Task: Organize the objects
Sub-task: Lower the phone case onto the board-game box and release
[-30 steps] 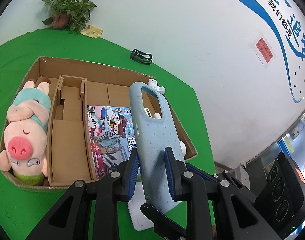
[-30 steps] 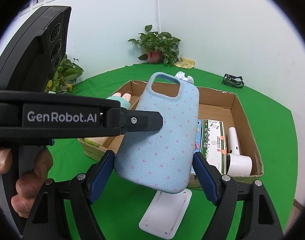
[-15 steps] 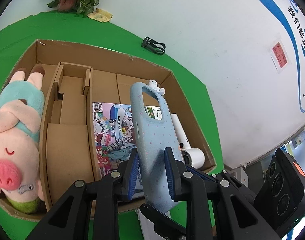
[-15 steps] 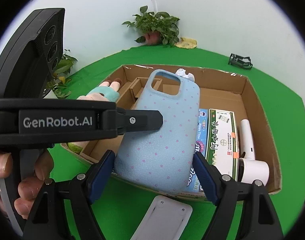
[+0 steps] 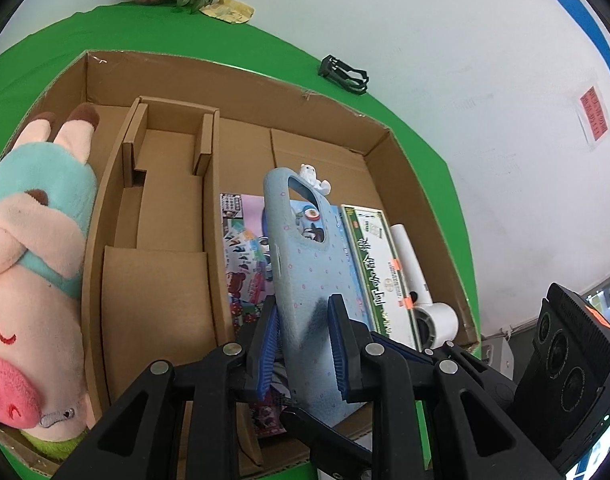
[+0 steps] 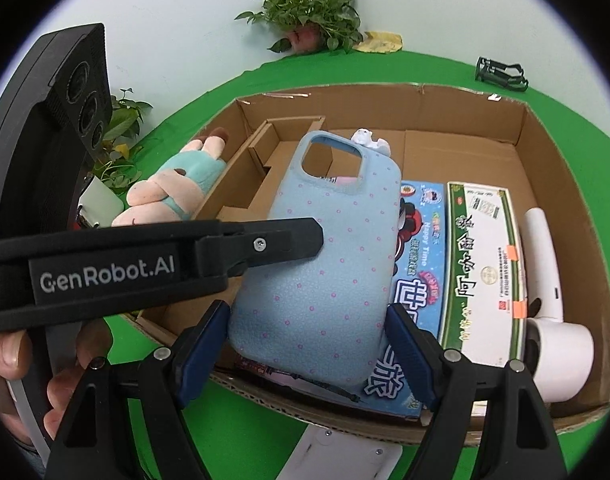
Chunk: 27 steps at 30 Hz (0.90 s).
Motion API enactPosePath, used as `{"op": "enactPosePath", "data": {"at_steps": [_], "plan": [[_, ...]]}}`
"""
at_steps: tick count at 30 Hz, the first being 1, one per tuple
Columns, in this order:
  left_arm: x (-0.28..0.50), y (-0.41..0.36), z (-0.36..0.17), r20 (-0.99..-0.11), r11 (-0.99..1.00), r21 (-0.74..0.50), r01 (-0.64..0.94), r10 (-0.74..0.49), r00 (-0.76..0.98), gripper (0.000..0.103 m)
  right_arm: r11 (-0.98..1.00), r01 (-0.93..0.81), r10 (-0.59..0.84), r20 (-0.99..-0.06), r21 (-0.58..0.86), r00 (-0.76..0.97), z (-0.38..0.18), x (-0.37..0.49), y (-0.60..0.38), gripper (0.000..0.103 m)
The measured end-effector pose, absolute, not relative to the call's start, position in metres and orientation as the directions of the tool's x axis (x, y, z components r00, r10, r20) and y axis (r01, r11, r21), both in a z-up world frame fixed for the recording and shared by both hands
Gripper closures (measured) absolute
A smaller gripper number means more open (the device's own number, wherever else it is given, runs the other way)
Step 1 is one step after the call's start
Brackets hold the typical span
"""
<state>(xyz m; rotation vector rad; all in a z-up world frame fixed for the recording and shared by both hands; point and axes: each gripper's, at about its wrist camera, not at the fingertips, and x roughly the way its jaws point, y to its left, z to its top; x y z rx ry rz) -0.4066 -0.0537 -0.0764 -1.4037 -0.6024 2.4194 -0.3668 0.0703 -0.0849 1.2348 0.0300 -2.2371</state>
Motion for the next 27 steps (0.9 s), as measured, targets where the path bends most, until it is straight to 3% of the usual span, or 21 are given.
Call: {"op": "enactPosePath", "data": {"at_steps": [12,21,23,25,27], "plan": [[-0.391,-0.066,-0.070,-0.766,-0.891,-0.453,-0.016,0.398,-0.505,0.080,-0.826,0.482,-0.486,-0.802,0.291,-0.349,-0.099,-0.368,0.067,0.022],[-0.372,-0.081,-0.065,-0.765,-0.910,-0.414,-0.008,0.352,-0.539,0.080,-0.800,0.504,-0.535,-0.767,0.325,-0.354,-0.092,-0.367,0.074,0.022],[-0.370,-0.085,-0.069,-0.767,-0.907,-0.421,-0.004,0.358,-0.532,0.080,-0.805,0.497,-0.529,-0.772,0.324,-0.353,-0.095,-0.371,0.075,0.023],[-0.370,-0.086,-0.073,-0.774,-0.908,-0.420,0.005,0.355,-0.524,0.080,-0.804,0.501,-0.527,-0.775,0.322,-0.349,-0.097,-0.372,0.072,0.032],[-0.370,-0.085,-0.077,-0.779,-0.908,-0.419,0.005,0.357,-0.516,0.080,-0.805,0.511,-0.516,-0.781,0.302,-0.352,-0.099,-0.370,0.069,0.033]]}}
